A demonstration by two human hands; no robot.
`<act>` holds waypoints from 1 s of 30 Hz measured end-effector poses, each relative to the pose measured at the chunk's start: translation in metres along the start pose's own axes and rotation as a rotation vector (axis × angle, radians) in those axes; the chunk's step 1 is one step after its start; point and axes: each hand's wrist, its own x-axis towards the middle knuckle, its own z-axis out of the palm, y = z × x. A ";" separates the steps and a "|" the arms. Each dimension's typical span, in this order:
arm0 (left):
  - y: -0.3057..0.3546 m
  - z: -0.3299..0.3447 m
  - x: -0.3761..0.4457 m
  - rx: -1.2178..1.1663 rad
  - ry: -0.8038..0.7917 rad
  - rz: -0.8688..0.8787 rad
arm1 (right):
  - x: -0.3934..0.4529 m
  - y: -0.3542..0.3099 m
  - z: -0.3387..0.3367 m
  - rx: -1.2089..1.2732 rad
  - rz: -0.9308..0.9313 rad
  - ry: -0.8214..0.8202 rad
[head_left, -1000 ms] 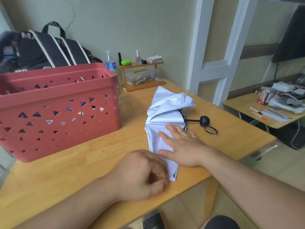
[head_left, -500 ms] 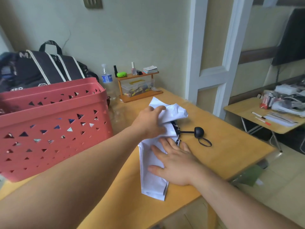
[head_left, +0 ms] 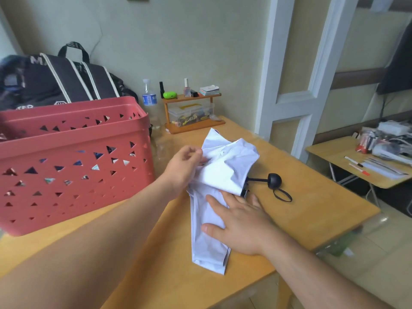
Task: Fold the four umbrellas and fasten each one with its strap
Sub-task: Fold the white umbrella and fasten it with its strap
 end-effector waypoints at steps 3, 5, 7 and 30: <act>-0.010 0.001 -0.006 0.286 -0.104 0.099 | 0.001 0.000 0.001 0.001 0.005 -0.006; -0.004 0.004 -0.001 0.369 -0.146 0.103 | 0.001 0.000 0.001 -0.002 0.010 -0.010; 0.001 0.008 0.009 0.539 -0.149 0.121 | 0.000 -0.001 0.001 -0.001 0.009 -0.004; -0.024 0.028 0.032 -0.017 0.300 -0.043 | 0.019 0.029 -0.038 0.696 0.154 0.853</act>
